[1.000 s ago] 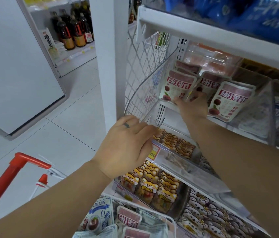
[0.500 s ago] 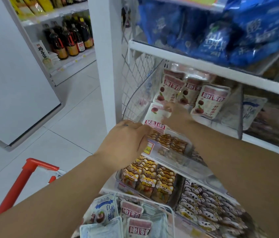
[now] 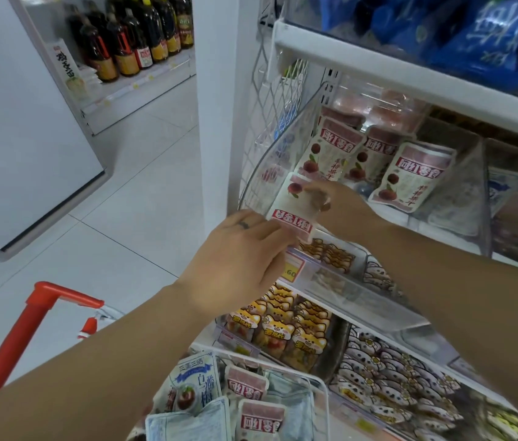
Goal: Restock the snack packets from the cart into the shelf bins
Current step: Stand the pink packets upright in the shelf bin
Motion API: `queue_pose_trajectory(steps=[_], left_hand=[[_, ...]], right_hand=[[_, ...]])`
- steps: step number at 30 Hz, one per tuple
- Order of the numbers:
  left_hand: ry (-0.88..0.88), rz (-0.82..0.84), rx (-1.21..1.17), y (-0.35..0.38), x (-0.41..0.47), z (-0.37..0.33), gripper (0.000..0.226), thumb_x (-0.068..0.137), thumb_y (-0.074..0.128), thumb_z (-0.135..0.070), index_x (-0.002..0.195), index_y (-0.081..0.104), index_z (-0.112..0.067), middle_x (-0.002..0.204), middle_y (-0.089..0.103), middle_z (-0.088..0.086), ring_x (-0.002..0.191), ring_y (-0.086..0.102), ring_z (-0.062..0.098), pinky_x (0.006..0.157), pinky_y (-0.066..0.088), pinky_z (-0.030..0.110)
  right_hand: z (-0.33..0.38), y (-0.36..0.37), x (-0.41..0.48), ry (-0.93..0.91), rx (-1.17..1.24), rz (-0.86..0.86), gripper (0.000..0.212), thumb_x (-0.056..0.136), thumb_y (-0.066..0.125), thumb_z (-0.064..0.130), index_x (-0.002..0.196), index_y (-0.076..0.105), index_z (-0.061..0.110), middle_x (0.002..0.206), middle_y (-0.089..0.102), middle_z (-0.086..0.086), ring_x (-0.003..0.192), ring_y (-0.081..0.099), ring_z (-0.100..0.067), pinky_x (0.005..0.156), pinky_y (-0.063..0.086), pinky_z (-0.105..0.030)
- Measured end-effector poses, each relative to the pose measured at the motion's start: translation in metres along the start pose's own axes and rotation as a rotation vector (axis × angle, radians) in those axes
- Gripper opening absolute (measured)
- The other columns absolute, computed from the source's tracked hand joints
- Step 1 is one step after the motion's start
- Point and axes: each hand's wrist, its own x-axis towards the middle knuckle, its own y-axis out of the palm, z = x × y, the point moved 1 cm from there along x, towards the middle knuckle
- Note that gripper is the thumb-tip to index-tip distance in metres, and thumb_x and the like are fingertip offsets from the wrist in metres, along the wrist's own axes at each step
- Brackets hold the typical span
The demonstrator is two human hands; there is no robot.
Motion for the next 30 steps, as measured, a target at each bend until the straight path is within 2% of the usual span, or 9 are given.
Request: queue_pose_trajectory(steps=[2, 5, 9, 14, 16, 18, 20, 23, 30], left_hand=[[-0.001, 0.006, 0.001, 0.000, 0.000, 0.000, 0.028, 0.095, 0.044, -0.013, 0.100, 0.072, -0.012, 0.093, 0.071, 0.000, 0.080, 0.060, 0.022, 0.086, 0.044, 0.030], [-0.020, 0.009, 0.012, 0.002, 0.000, -0.001, 0.030, 0.094, 0.044, -0.014, 0.100, 0.073, -0.012, 0.092, 0.071, 0.000, 0.080, 0.062, 0.025, 0.088, 0.045, 0.034], [-0.036, 0.005, 0.006, 0.003, 0.000, -0.002, 0.031, 0.094, 0.044, -0.013, 0.100, 0.074, -0.012, 0.090, 0.071, 0.000, 0.080, 0.063, 0.025, 0.090, 0.046, 0.034], [-0.047, 0.020, 0.006, 0.003, -0.001, -0.002, 0.029, 0.095, 0.044, -0.014, 0.099, 0.073, -0.012, 0.089, 0.071, -0.001, 0.079, 0.062, 0.025, 0.089, 0.047, 0.036], [-0.049, 0.021, 0.001, 0.003, -0.001, -0.002, 0.029, 0.095, 0.045, -0.014, 0.099, 0.073, -0.012, 0.089, 0.070, -0.001, 0.079, 0.062, 0.024, 0.089, 0.046, 0.035], [-0.047, 0.017, -0.006, 0.004, -0.001, -0.002, 0.029, 0.094, 0.045, -0.013, 0.099, 0.073, -0.012, 0.088, 0.070, 0.000, 0.079, 0.061, 0.024, 0.089, 0.045, 0.034], [-0.045, 0.011, -0.007, 0.004, -0.001, -0.001, 0.030, 0.094, 0.044, -0.013, 0.099, 0.074, -0.011, 0.089, 0.071, 0.000, 0.079, 0.061, 0.025, 0.089, 0.045, 0.033], [-0.047, 0.005, -0.010, 0.005, -0.002, -0.001, 0.030, 0.094, 0.044, -0.013, 0.099, 0.074, -0.010, 0.088, 0.071, 0.001, 0.079, 0.062, 0.025, 0.090, 0.046, 0.034], [-0.033, -0.007, -0.005, 0.006, -0.002, -0.001, 0.028, 0.094, 0.046, -0.012, 0.097, 0.073, -0.009, 0.087, 0.070, 0.001, 0.078, 0.061, 0.025, 0.088, 0.046, 0.034]], right_hand=[[-0.002, -0.003, -0.002, 0.072, 0.164, -0.024, 0.058, 0.085, 0.057, -0.009, 0.126, 0.065, 0.031, 0.137, 0.053, 0.005, 0.122, 0.058, -0.021, 0.107, 0.047, -0.039], [0.002, -0.006, -0.002, 0.096, 0.269, -0.056, 0.059, 0.082, 0.058, -0.014, 0.101, 0.069, 0.040, 0.140, 0.055, -0.005, 0.118, 0.060, -0.022, 0.102, 0.052, -0.040], [0.007, 0.000, -0.001, -0.112, -0.141, -0.036, 0.061, 0.081, 0.063, -0.013, 0.133, 0.062, 0.018, 0.152, 0.040, -0.005, 0.134, 0.045, -0.023, 0.114, 0.040, -0.038], [-0.001, 0.008, 0.000, -0.187, -0.223, -0.102, 0.045, 0.084, 0.075, 0.008, 0.126, 0.065, 0.020, 0.145, 0.049, 0.000, 0.134, 0.044, -0.021, 0.110, 0.042, -0.043], [-0.002, 0.006, -0.004, -0.176, -0.189, -0.203, 0.029, 0.092, 0.069, 0.014, 0.121, 0.066, 0.021, 0.132, 0.059, 0.001, 0.119, 0.054, -0.016, 0.097, 0.049, -0.033], [0.001, 0.003, -0.009, -0.079, -0.045, -0.346, 0.015, 0.101, 0.057, 0.024, 0.113, 0.063, 0.018, 0.106, 0.063, 0.003, 0.090, 0.060, -0.010, 0.073, 0.047, -0.019], [-0.002, 0.001, -0.001, 0.058, 0.136, -0.450, 0.021, 0.103, 0.051, 0.029, 0.110, 0.058, 0.012, 0.098, 0.063, -0.001, 0.080, 0.061, -0.016, 0.064, 0.049, -0.025], [-0.004, -0.001, 0.020, 0.221, 0.273, -0.424, 0.042, 0.095, 0.049, 0.044, 0.117, 0.057, 0.009, 0.106, 0.067, -0.013, 0.094, 0.066, -0.035, 0.083, 0.056, -0.050], [-0.003, -0.006, 0.039, 0.353, 0.266, -0.474, 0.037, 0.091, 0.067, 0.029, 0.123, 0.055, 0.016, 0.114, 0.068, -0.006, 0.097, 0.069, -0.030, 0.084, 0.058, -0.048]])
